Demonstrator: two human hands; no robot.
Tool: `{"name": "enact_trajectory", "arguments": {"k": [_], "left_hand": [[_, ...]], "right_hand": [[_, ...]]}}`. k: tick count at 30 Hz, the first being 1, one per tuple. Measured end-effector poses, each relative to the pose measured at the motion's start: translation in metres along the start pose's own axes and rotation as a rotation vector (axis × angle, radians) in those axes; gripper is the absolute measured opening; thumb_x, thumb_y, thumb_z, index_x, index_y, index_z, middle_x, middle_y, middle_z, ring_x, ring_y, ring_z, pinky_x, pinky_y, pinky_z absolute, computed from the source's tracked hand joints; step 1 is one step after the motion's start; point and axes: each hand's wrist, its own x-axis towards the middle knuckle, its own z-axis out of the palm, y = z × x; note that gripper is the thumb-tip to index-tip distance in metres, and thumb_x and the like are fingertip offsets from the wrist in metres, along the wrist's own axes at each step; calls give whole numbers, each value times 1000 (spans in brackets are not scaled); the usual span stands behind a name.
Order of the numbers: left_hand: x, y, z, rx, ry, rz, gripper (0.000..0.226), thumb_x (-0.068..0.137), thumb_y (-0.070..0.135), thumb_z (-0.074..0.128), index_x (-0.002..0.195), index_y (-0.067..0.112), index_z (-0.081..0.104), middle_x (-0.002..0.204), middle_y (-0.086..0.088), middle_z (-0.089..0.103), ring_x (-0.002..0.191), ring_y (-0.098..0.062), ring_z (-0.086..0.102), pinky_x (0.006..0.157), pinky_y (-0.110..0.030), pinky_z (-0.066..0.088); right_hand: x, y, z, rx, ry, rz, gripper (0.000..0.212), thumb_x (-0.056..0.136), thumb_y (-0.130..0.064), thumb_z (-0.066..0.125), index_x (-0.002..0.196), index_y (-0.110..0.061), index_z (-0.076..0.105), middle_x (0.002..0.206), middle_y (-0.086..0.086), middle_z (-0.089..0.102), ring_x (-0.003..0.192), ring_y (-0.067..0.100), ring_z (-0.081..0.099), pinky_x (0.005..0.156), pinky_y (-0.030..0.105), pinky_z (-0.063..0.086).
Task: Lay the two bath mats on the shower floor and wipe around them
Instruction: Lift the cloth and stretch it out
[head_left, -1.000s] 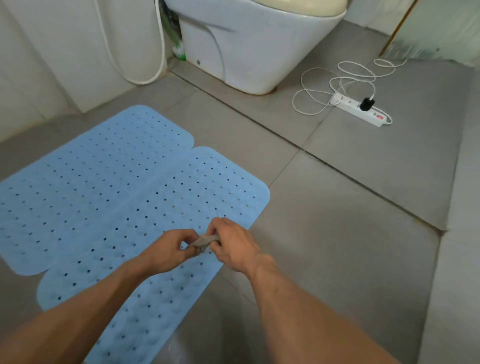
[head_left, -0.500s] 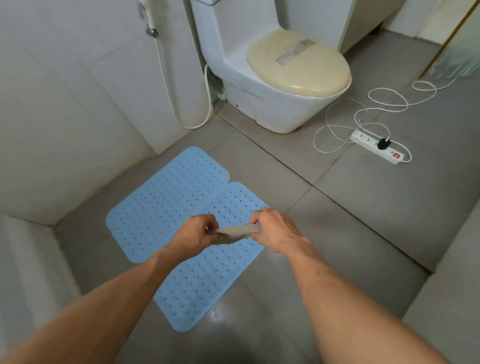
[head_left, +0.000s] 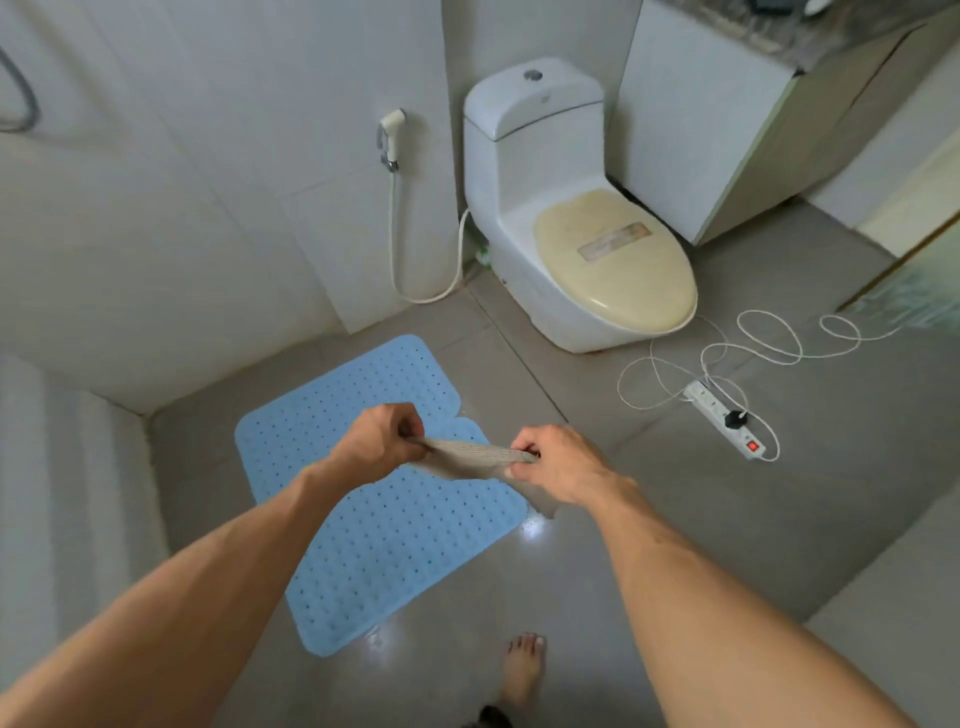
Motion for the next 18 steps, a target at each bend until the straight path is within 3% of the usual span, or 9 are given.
{"name": "enact_trajectory", "arguments": {"k": [5,9,11,14,18], "left_hand": [[23,56,-54,-28,-31,7,23,70,17,81,77,20,60,75,5,59,67,-12,53,57,-22,42],[41,97,-101,-115,-57,24,17,73,28,83,85,22,72,84,2,71,72,-8,60,63,-17,45],[47,113,-118,-151,-1,42,18,76,30,81,89,18,76,84,1,73,74,-8,62,65,-16,46],[57,132,-138,-199,115,19,14,79,29,79,87,19,74,83,-1,73,76,-14,64,71,-29,52],[58,156,-168,-163,227,-52,14,82,31,74,90,20,71,85,0,71,78,-18,66,65,-24,50]], "right_hand": [[15,-16,-87,12,-31,-38,16,80,-42,74,93,-33,68,88,-13,69,83,9,64,75,30,51],[30,-34,-155,37,-11,-40,16,72,-36,72,87,-31,69,80,-12,71,80,11,67,75,31,55],[37,-46,-189,25,-22,-67,20,71,-33,73,90,-30,70,81,-11,71,80,12,67,70,26,52],[52,-62,-233,38,-30,-133,23,72,-35,78,93,-28,72,82,-11,70,78,9,65,66,21,46],[77,-87,-278,35,-53,-279,24,76,-47,78,89,-27,74,87,-8,72,84,8,66,72,23,49]]}}
